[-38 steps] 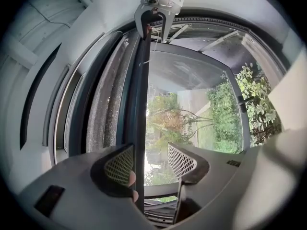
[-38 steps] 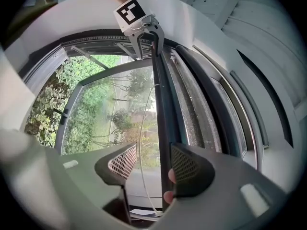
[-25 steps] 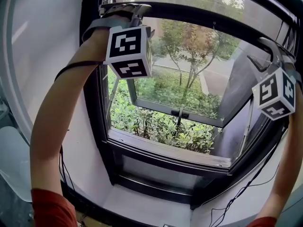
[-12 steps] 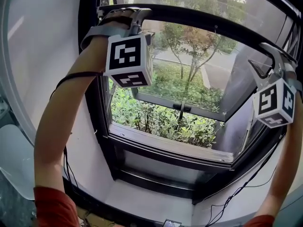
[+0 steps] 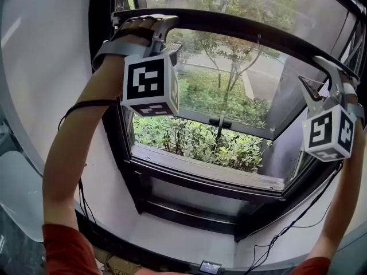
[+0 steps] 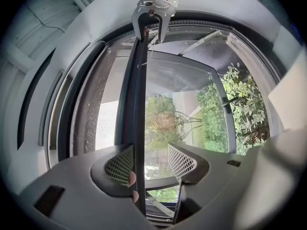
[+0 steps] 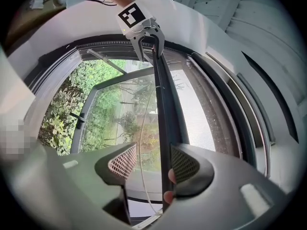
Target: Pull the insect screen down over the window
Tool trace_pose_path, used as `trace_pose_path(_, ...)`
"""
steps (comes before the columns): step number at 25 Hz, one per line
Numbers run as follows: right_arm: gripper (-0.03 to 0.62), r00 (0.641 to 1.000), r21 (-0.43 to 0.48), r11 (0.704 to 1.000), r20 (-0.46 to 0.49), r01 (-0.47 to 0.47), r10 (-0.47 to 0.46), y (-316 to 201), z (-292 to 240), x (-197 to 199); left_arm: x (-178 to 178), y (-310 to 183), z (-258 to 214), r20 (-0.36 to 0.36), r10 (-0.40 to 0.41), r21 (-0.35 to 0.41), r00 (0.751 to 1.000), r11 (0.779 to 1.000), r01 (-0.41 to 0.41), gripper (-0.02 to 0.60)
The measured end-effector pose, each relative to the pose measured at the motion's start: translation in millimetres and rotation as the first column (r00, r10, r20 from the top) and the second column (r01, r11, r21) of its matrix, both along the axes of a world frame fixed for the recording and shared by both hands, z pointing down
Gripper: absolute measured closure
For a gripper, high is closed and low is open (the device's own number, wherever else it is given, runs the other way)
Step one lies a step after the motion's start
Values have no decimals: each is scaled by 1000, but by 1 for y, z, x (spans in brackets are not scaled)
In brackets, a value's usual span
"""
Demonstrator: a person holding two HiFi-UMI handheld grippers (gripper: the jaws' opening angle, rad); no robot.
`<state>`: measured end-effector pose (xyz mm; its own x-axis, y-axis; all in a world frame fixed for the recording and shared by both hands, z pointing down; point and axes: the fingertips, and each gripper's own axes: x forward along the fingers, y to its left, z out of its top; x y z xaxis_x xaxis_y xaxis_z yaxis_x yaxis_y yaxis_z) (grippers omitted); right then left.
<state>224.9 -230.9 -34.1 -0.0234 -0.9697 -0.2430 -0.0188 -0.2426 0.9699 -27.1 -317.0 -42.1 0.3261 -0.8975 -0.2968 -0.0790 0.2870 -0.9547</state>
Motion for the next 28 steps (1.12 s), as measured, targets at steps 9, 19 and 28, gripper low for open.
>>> trace_pose_path(9, 364, 998, 28, 998, -13, -56, 57, -2, 30, 0, -2, -1, 32, 8, -34, 12, 999, 999, 34, 354)
trace_pose_path(19, 364, 998, -7, 999, 21, -51, 51, -1, 61, 0, -1, 1, 64, 22, -20, -23, 1000, 1000, 21, 356)
trace_pose_path(28, 364, 998, -49, 999, 60, -3, 6, -1, 131, 12, 11, 1, 126, 49, -24, -23, 999, 999, 25, 354)
